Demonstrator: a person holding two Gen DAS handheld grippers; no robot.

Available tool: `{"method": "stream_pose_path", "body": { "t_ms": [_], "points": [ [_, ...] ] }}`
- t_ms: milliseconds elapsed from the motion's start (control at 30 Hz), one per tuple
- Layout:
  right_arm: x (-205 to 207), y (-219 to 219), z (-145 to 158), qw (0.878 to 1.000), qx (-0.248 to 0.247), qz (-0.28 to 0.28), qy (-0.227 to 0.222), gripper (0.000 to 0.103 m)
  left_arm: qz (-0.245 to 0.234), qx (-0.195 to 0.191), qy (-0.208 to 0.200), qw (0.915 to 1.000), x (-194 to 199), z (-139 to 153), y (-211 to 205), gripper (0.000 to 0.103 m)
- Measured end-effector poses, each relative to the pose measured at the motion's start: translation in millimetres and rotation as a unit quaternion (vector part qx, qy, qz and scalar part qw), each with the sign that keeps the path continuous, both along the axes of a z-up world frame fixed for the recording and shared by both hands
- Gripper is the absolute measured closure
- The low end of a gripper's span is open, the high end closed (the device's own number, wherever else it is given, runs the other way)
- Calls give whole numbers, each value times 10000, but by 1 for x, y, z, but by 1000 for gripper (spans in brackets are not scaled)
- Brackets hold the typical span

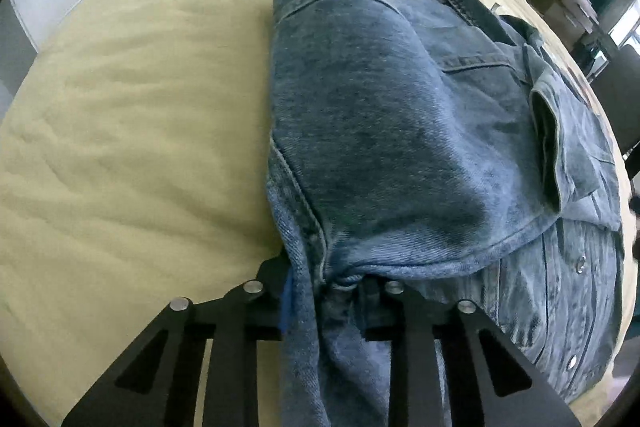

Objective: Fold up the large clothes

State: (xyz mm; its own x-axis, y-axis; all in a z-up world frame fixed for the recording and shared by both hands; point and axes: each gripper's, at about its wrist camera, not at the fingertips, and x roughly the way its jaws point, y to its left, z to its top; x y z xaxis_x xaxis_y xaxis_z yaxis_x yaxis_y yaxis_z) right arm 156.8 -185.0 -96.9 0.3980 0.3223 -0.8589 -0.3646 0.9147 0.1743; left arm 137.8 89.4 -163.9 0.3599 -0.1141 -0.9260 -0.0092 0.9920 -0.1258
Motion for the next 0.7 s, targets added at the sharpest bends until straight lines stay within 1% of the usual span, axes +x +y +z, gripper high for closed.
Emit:
{"method": "stream_pose_path", "body": {
  "t_ms": [133,233,300,433,467,500,533,567,700],
  "points": [
    [32,36,-7,10000,-54,42,71,0,-41,-19,-16,10000,3,-1,-3,83],
    [49,54,-22,9997,-53,33,242,0,-23,-124,-15,9999,0,-1,3,83],
    [60,65,-35,9992,-278,6,283,0,-10,-158,-6,9999,2,-3,4,83],
    [71,78,-49,9976,-671,104,125,0,-42,-163,-19,9999,1,-2,4,83],
    [72,79,-51,9972,-729,108,97,3,-28,-199,-28,9998,0,-2,6,82],
    [73,79,-53,9966,-820,102,79,8,-4,-243,-35,9997,0,-2,6,82],
    [74,78,-54,9963,-850,108,76,25,16,-284,-37,9996,0,-2,8,82],
    [74,76,-52,9966,-816,99,77,49,19,-297,-40,9995,0,-2,7,82],
    [76,57,-41,9985,-416,52,342,65,-94,-120,-102,9998,-3,0,4,82]
  ]
}}
